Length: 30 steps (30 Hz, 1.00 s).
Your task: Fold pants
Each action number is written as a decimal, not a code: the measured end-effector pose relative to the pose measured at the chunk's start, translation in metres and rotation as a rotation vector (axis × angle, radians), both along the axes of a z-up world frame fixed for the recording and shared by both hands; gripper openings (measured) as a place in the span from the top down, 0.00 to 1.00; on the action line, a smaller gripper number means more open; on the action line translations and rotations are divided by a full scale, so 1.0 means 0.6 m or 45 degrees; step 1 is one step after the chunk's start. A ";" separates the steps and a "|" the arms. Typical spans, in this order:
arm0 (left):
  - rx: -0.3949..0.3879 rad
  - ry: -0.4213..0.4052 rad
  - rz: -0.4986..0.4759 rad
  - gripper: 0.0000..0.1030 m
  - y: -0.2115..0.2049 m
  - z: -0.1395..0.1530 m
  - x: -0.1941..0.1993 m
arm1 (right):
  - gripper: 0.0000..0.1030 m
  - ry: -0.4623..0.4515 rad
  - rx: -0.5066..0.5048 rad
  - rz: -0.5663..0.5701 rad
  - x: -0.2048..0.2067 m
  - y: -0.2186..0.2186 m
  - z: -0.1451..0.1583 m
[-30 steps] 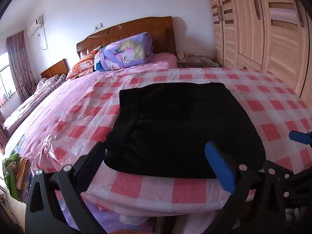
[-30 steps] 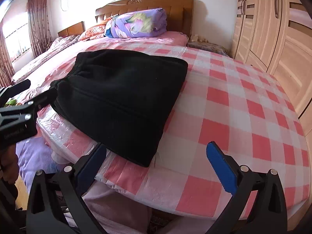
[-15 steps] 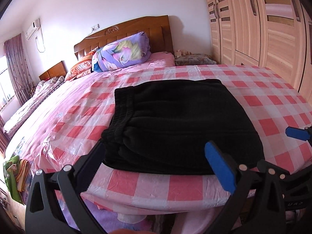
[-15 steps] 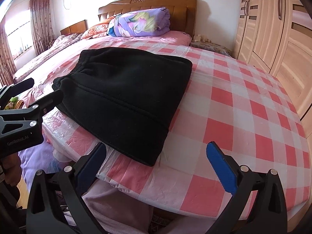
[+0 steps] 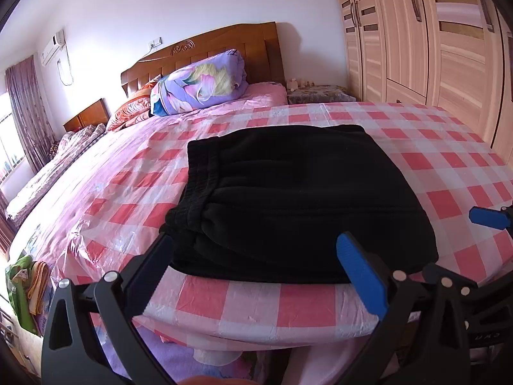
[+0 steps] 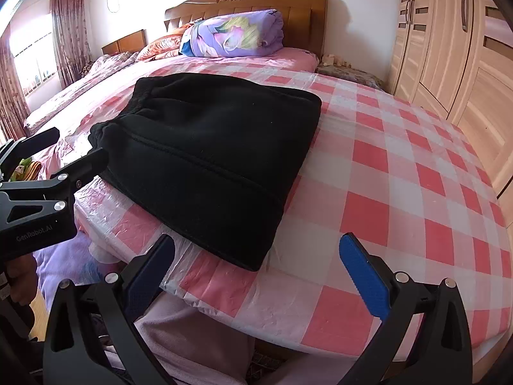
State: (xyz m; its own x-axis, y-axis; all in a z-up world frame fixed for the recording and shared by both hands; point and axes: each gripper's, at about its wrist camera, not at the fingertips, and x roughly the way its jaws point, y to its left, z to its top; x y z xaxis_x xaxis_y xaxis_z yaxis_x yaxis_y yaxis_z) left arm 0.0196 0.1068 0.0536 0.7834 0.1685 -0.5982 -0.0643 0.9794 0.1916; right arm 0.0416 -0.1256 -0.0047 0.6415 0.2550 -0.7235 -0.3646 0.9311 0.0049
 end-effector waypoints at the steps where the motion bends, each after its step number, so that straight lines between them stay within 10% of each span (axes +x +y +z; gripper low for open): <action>1: -0.001 0.001 0.000 0.01 0.001 -0.002 -0.001 | 0.04 0.000 0.000 0.002 0.000 0.000 0.000; 30: -0.005 0.008 0.000 0.01 0.004 -0.009 -0.005 | 0.04 0.017 0.002 0.016 -0.002 0.001 -0.006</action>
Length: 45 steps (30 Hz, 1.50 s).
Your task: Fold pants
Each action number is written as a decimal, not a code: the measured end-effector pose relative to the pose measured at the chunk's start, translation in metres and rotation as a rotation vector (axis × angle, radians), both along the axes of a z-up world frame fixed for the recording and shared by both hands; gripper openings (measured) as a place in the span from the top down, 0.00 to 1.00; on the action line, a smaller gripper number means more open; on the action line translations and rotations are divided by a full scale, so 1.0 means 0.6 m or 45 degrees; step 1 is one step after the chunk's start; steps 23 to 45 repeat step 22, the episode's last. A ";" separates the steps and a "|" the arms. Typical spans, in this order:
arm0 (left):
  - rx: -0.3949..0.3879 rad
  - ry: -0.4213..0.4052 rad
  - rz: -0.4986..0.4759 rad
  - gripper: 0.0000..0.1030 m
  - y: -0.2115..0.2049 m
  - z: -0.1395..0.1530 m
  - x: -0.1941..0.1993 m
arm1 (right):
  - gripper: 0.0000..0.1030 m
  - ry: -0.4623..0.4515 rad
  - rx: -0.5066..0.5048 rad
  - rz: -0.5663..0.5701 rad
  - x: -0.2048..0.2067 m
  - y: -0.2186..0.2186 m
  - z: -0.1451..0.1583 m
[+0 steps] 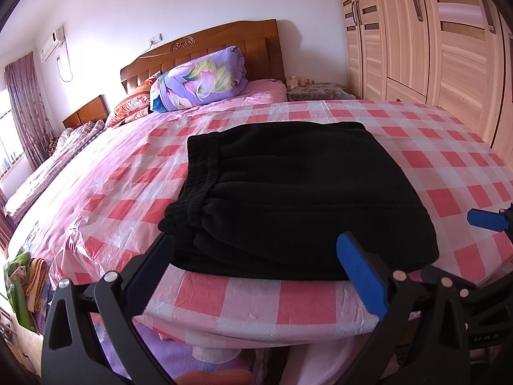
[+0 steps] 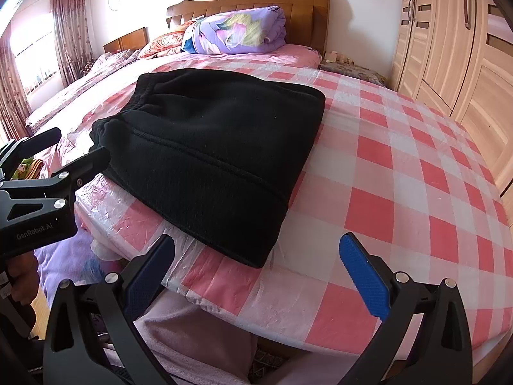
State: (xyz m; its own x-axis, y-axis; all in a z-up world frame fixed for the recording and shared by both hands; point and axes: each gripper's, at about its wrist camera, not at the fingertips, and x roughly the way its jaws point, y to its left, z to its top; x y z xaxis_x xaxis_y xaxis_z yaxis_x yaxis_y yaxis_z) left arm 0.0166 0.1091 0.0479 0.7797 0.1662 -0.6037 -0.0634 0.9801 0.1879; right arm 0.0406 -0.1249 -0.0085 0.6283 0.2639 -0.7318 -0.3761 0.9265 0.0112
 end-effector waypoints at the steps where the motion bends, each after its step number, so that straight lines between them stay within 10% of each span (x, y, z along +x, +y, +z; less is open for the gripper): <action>1: 0.000 0.002 0.000 0.01 -0.001 -0.002 -0.002 | 0.04 0.002 0.001 0.002 0.002 -0.002 -0.001; 45: -0.067 0.040 0.019 0.01 0.022 -0.002 0.005 | 0.04 0.017 0.011 0.000 0.004 -0.009 -0.008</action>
